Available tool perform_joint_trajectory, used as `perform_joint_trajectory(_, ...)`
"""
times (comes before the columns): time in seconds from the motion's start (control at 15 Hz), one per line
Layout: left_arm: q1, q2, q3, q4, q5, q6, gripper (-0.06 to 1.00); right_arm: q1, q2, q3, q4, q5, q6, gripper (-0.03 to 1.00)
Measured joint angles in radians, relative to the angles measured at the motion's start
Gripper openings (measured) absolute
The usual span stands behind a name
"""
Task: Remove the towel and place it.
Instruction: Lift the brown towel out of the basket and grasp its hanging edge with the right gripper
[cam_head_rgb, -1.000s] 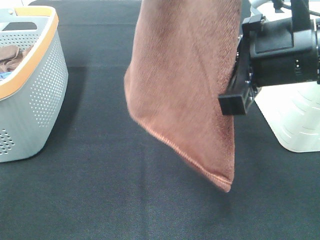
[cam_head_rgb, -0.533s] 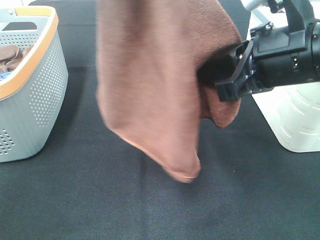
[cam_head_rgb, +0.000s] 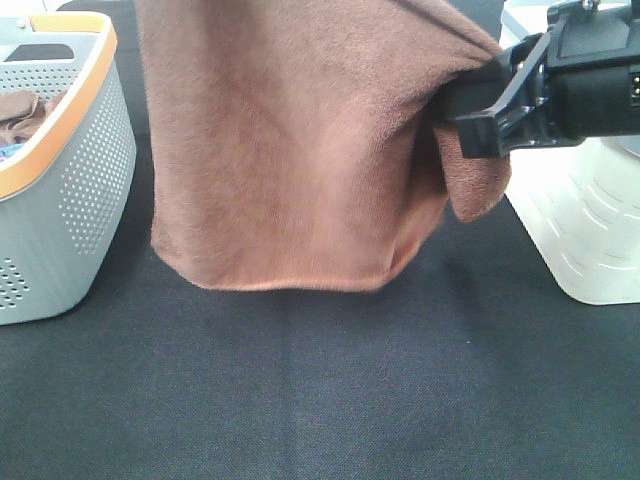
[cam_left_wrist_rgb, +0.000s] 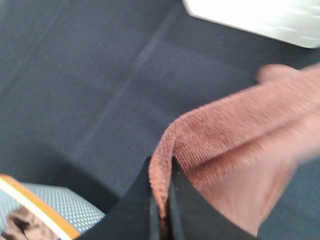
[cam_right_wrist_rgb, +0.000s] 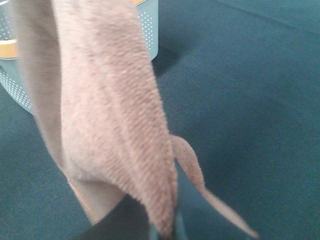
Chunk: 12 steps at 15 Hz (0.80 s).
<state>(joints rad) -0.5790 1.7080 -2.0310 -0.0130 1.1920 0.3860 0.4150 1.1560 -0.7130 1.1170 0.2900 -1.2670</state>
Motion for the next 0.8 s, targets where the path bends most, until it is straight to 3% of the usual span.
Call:
perform_joint_trajectory(0.2, 0.0, 0.03, 0.0, 0.021, -0.133, -0.108, 0.0, 0.0, 0.0, 0.0, 0.0, 0.007, 0.0, 0.08)
perform_joint_trajectory(0.27, 0.0, 0.03, 0.0, 0.021, -0.133, -0.108, 0.0, 0.0, 0.0, 0.0, 0.0, 0.007, 0.0, 0.08)
perform_joint_trajectory(0.33, 0.0, 0.03, 0.0, 0.013, -0.166, -0.112, 0.0, 0.0, 0.0, 0.0, 0.0, 0.012, 0.0, 0.16)
perform_joint_trajectory(0.47, 0.0, 0.03, 0.0, -0.025, -0.218, -0.112, 0.0, 0.0, 0.0, 0.0, 0.0, 0.024, 0.0, 0.21)
perform_joint_trajectory(0.8, 0.0, 0.03, 0.0, -0.17, -0.276, -0.051, 0.0, 0.0, 0.0, 0.0, 0.0, 0.025, 0.0, 0.08)
